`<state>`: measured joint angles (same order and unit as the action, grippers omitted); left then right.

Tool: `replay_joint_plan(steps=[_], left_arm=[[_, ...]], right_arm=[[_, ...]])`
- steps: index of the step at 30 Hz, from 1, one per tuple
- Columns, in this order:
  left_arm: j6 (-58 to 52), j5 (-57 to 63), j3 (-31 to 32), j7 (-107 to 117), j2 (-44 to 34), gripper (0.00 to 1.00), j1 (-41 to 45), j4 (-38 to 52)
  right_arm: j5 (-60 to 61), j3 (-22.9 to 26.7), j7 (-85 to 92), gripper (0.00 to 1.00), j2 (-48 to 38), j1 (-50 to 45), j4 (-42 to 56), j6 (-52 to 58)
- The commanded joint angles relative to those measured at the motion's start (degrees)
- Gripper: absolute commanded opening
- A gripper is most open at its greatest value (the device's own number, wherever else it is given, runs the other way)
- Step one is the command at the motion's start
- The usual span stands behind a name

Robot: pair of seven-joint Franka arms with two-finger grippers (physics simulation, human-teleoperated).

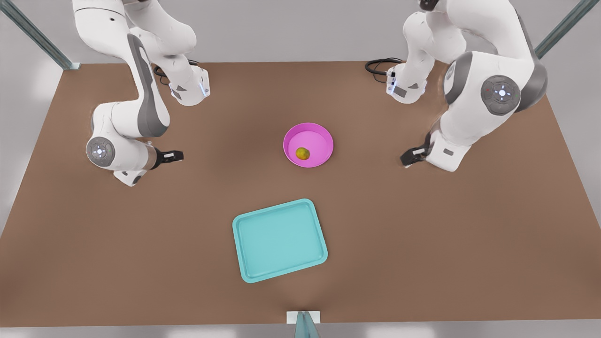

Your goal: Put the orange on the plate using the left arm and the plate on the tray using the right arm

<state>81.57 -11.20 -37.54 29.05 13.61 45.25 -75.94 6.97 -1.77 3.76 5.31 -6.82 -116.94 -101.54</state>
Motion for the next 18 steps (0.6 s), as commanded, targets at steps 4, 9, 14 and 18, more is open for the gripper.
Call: replay_joint_plan(steps=[4,9,14,18], left_arm=[[-11.52,17.26,38.07,-24.74,-6.06,1.00,-36.90,-1.67],[-14.42,13.14,32.71,-31.78,-5.97,1.00,-37.25,-0.70],[-14.07,13.22,32.61,-31.69,-5.70,1.00,-37.08,-0.53],[-13.54,13.22,32.61,-31.69,-5.61,1.00,-37.08,-0.53]], right_arm=[[13.68,-3.07,-15.62,1.00,3.13,-5.48,-7.52,-24.15],[20.18,-3.24,-17.56,1.00,9.01,-12.51,-9.54,-33.29],[30.03,-7.72,-17.65,1.00,14.90,-19.81,-8.66,-42.78],[32.40,-11.24,-18.00,1.00,14.29,-21.48,-9.18,-43.13]])
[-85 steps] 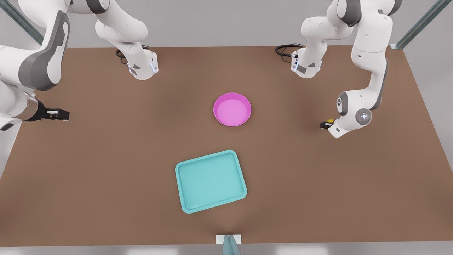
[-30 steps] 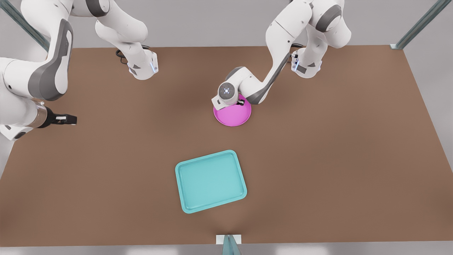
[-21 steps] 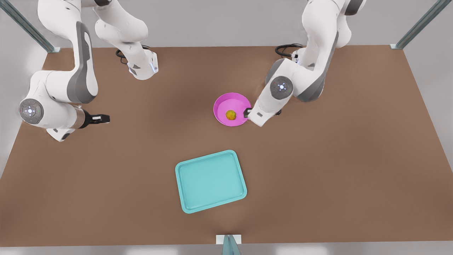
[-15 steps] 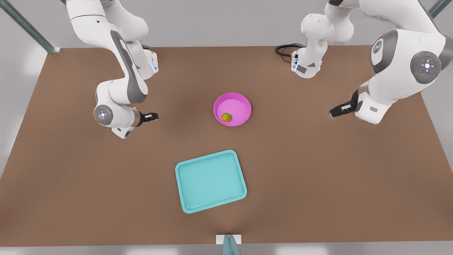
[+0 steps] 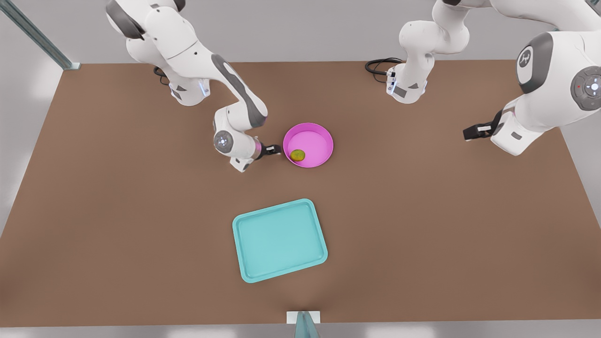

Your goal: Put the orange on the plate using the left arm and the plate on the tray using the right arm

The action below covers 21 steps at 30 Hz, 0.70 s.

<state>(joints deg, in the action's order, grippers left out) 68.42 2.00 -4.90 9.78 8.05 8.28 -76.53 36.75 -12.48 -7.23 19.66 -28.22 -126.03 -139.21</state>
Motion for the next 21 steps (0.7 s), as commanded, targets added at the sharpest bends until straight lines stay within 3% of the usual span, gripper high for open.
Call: replay_joint_plan(steps=[1,10,21], left_arm=[[-0.31,0.03,-0.02,-12.42,-0.06,1.00,-0.11,-0.03],[-0.40,0.03,-0.02,-12.24,-0.06,1.00,-0.11,-0.03],[-0.75,0.03,-0.02,-11.72,-0.14,1.00,-0.02,-0.11]], right_arm=[[2.71,-1.23,-7.01,1.00,-0.41,-0.08,-0.45,-5.46],[7.72,-6.77,-7.80,1.00,3.72,-3.25,-4.14,-19.08],[7.72,-7.38,-8.59,1.00,6.00,-3.60,-2.82,-18.56]])
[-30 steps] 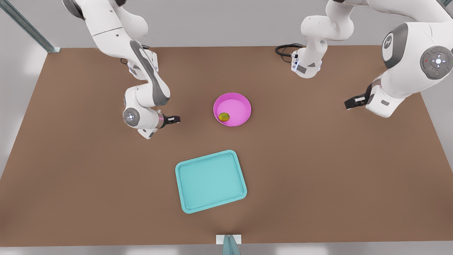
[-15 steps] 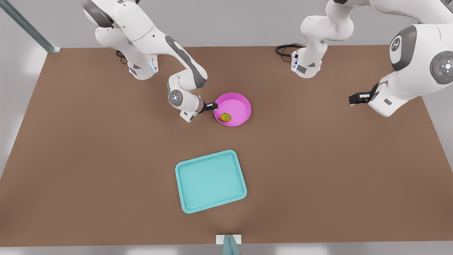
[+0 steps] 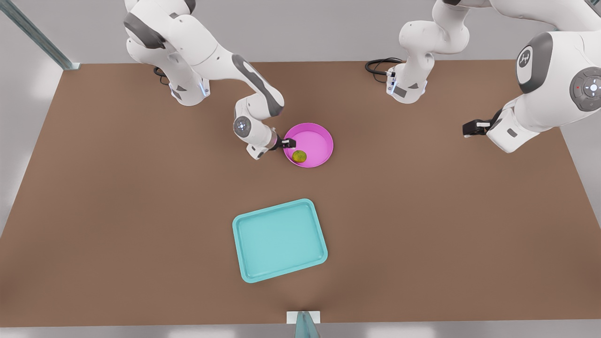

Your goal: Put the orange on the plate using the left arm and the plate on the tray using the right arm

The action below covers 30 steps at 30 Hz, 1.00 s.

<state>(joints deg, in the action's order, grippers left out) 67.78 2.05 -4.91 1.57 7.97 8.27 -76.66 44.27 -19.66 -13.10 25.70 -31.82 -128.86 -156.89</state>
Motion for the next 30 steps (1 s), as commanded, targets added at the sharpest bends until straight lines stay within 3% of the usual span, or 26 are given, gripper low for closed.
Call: replay_joint_plan(steps=[1,9,10,12,19,26,30], left_arm=[[-0.11,0.06,-0.02,-3.51,-0.06,1.00,-0.01,0.02],[-0.11,0.24,-0.02,-3.51,-0.06,1.00,-0.10,0.11],[-0.02,0.24,-0.02,-3.42,-0.06,1.00,-0.10,0.11],[-0.02,0.24,-0.02,-3.42,-0.06,1.00,-0.10,0.11],[0.07,0.24,-0.02,-3.42,0.03,1.00,-0.10,0.11],[0.07,0.24,-0.02,-3.42,0.03,1.00,-0.10,0.11],[-0.02,0.24,-0.02,-3.42,0.03,1.00,-0.10,0.11]], right_arm=[[0.20,-0.37,-2.72,1.00,-0.03,0.00,-0.08,-0.79],[0.20,-2.13,-2.63,0.98,0.85,-0.08,-0.78,-0.61],[0.20,-2.13,-2.63,0.94,1.02,-0.08,-0.69,-0.53],[0.20,-2.13,-2.63,0.74,1.90,0.00,-0.25,-0.53],[0.20,-2.13,-2.55,0.45,1.55,0.18,0.01,0.53],[0.11,-2.13,-1.67,0.21,1.81,0.44,1.85,2.55],[0.11,-2.13,-2.19,0.21,0.76,0.44,2.65,3.08]])
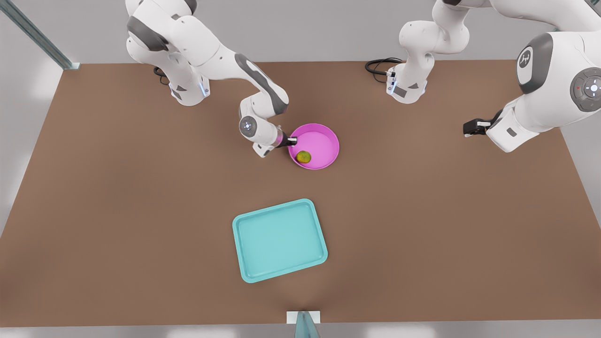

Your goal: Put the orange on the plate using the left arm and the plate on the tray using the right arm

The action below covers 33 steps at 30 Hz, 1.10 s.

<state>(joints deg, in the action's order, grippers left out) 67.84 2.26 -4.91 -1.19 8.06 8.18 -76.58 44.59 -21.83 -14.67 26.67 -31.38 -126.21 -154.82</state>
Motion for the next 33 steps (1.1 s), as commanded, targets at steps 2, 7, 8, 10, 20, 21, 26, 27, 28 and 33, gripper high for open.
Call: replay_joint_plan(steps=[2,7,8,10,20,21,26,27,28,33], left_arm=[[-0.17,0.03,-0.02,-0.75,-0.06,1.00,0.00,0.02],[0.01,0.03,-0.02,-0.66,-0.06,1.00,0.00,0.02],[0.01,0.03,-0.02,-0.66,-0.06,1.00,0.00,0.02],[0.01,0.03,-0.02,-0.66,0.03,1.00,0.00,0.02],[0.01,0.03,-0.02,-0.66,0.20,1.00,0.00,0.11],[-0.08,0.03,-0.02,-0.66,0.20,1.00,0.00,0.11],[-0.08,0.03,-0.02,-0.66,0.20,1.00,0.00,0.11],[0.01,0.03,-0.02,-0.66,0.20,1.00,0.00,0.11],[0.01,0.03,-0.02,-0.57,0.20,1.00,0.00,0.11],[-0.08,0.03,-0.02,-0.66,0.20,1.00,0.00,0.11]], right_arm=[[-0.20,0.03,-0.71,0.21,-1.36,0.09,0.79,1.01],[-0.12,0.12,-0.98,0.21,-2.15,5.80,5.97,0.92],[-0.12,0.20,-0.89,0.21,-1.53,7.30,7.73,0.83],[-0.20,2.49,-0.19,0.21,0.84,8.79,11.42,0.74],[-1.08,9.61,0.08,0.21,15.17,15.30,32.52,-0.05],[-1.17,10.14,0.16,0.21,14.64,15.30,32.17,-0.05],[-1.08,10.14,-0.10,0.21,13.32,14.59,30.41,0.39],[-1.08,10.14,-0.10,0.21,12.88,14.59,29.79,0.48],[-1.08,10.14,-0.10,0.21,12.88,14.51,29.79,0.57],[-1.08,10.14,-0.01,1.00,13.41,14.59,29.97,0.66]])
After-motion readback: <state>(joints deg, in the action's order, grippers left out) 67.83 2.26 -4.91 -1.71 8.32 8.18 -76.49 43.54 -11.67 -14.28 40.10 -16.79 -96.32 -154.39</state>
